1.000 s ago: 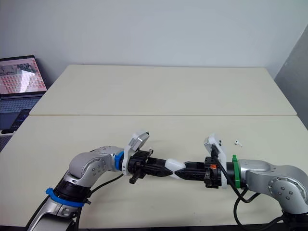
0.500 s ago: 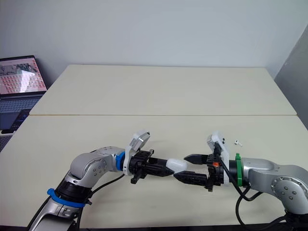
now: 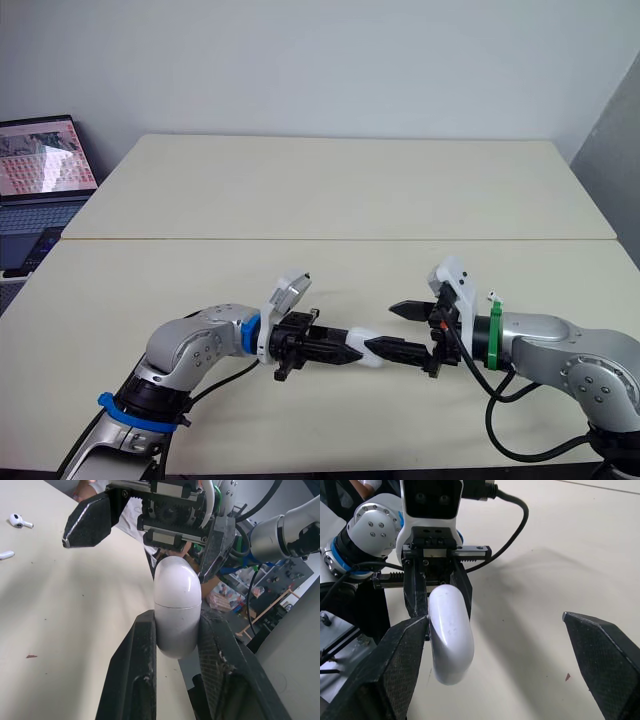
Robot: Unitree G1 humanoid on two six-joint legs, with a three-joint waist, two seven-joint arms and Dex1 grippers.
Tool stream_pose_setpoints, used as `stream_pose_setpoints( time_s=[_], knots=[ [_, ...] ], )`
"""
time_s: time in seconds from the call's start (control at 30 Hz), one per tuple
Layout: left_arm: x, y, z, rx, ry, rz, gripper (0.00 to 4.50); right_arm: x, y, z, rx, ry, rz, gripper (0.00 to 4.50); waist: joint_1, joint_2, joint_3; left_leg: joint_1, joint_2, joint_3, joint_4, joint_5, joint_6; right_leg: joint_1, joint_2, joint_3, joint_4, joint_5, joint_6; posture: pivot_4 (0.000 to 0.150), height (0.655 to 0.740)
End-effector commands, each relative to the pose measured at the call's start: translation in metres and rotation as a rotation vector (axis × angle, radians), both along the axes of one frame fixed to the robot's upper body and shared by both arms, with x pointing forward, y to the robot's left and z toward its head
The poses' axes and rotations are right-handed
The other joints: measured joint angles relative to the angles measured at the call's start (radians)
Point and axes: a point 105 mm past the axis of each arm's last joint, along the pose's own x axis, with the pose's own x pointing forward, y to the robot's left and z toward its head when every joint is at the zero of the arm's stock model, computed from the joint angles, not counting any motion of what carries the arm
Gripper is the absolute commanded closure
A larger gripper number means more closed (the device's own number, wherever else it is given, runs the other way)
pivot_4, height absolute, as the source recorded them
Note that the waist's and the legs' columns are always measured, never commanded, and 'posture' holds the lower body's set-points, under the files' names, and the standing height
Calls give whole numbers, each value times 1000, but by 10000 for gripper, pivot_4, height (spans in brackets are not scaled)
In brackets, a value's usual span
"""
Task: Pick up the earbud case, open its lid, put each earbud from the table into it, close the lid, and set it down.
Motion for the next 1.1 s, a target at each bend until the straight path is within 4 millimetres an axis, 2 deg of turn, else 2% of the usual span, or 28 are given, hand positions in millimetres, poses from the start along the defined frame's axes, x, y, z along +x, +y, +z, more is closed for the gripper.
stream_pose_setpoints(
  time_s=[0.03, 0.27, 0.5, 0.73, 0.9, 1.1],
  knots=[
    [-1, -2, 7, -26, -35, -8, 37186, -6, 4, 6, -10, -32, 45, 0, 0, 0, 0, 0, 0, 0, 0, 0, 0, 0, 0, 0, 0, 0, 0, 1500, 7400],
    [-2, -1, 7, -30, -36, -8, 37186, 6, -1, 12, 5, -64, -19, 0, 0, 0, 0, 0, 0, 0, 0, 0, 0, 0, 0, 0, 0, 0, 0, 1500, 7400],
    [1, 0, 7, -24, -19, 22, 37186, 25, -20, 30, 21, -142, -116, 0, 0, 0, 0, 0, 0, 0, 0, 0, 0, 0, 0, 0, 0, 0, 0, 1500, 7400],
    [11, -2, 8, -26, -53, 91, 37186, 19, -25, 48, 26, -225, -85, 0, 0, 0, 0, 0, 0, 0, 0, 0, 0, 0, 0, 0, 0, 0, 0, 1500, 7400],
    [18, -5, 10, -47, -93, 144, 37186, 12, -16, 25, -180, -266, -27, 0, 0, 0, 0, 0, 0, 0, 0, 0, 0, 0, 0, 0, 0, 0, 0, 1500, 7400],
    [19, -7, 9, -52, -100, 152, 37186, 18, -9, 14, -254, -305, -14, 0, 0, 0, 0, 0, 0, 0, 0, 0, 0, 0, 0, 0, 0, 0, 0, 1500, 7400]
  ],
)
